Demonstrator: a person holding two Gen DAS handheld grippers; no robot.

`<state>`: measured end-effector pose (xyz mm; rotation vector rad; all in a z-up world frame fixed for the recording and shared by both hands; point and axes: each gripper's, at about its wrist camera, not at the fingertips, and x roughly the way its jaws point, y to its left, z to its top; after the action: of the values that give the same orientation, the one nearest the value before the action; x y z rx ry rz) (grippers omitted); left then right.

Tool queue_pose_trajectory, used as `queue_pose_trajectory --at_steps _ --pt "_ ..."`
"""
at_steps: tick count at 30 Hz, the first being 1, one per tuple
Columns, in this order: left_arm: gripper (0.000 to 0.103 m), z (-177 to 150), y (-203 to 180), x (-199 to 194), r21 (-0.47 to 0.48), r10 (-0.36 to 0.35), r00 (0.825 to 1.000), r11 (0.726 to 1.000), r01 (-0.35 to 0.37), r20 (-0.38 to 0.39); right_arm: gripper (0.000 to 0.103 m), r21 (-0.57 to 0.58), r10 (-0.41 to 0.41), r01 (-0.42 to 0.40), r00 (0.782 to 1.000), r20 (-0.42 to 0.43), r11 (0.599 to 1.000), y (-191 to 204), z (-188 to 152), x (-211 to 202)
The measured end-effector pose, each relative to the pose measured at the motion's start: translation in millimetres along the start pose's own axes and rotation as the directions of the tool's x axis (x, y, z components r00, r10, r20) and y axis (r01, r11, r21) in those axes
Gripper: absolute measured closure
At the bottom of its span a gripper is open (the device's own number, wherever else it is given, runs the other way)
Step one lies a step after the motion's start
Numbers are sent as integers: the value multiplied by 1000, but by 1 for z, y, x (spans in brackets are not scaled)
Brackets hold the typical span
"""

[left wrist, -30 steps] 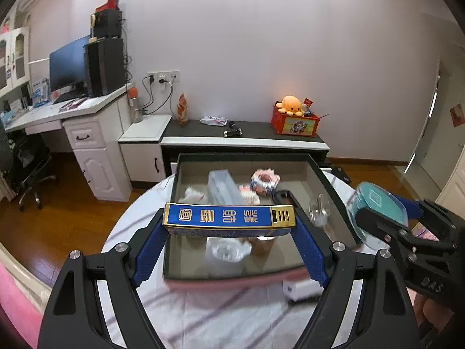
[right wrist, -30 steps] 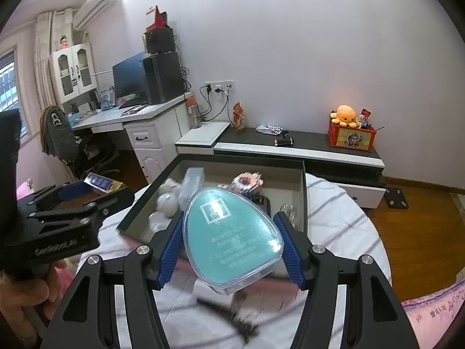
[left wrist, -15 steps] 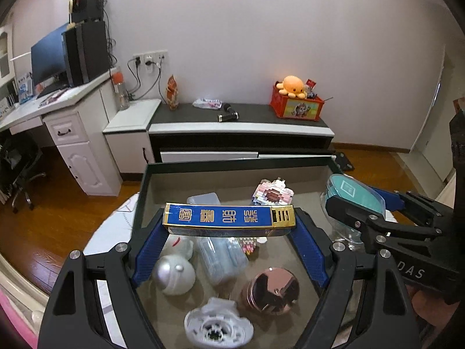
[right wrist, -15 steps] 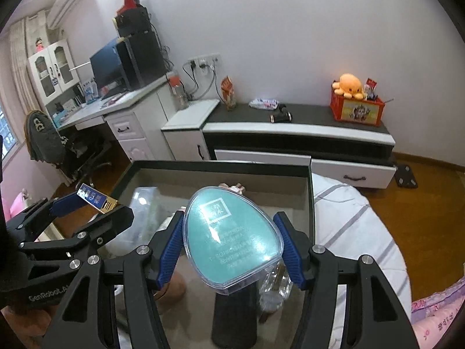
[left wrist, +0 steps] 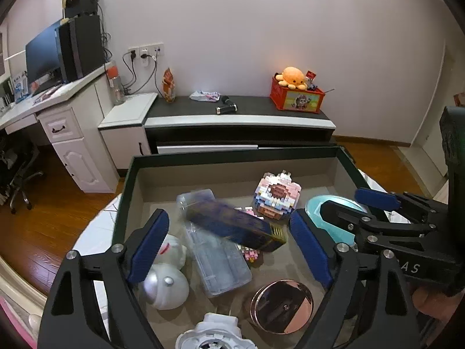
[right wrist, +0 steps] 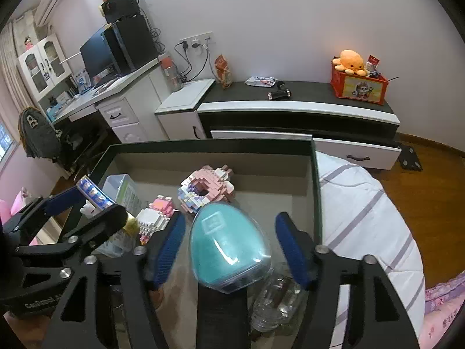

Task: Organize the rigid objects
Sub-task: 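Carry the blue-gold box and teal case into the pink box and open both tools, then withdraw both tools from the box back over the quilt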

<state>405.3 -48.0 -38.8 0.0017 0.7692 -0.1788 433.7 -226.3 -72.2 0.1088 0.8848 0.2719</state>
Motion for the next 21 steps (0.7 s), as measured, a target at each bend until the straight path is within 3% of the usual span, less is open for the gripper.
queue_pose_trajectory --at_steps 3,8,10,15,21 --pt "2 0 1 -11 4 -2 1000 1000 1 22 19 20 13 -13 1000 6 1000 -3 -2 -5" --pt "0 -5 -1 -40 6 8 998 1000 -9 62 13 1 14 -14 1000 17 1000 8 -10 -20" --pt "0 -8 1 -55 -2 7 997 1000 -6 78 0 21 22 -23 999 45 1000 10 -13 -31" --pt "0 -19 5 -94 -21 28 993 999 -25 118 0 31 12 -15 996 89 999 20 -29 -61" --pt "0 -58 15 -141 -56 39 990 998 -31 136 0 36 6 -12 986 164 999 32 -64 -105"
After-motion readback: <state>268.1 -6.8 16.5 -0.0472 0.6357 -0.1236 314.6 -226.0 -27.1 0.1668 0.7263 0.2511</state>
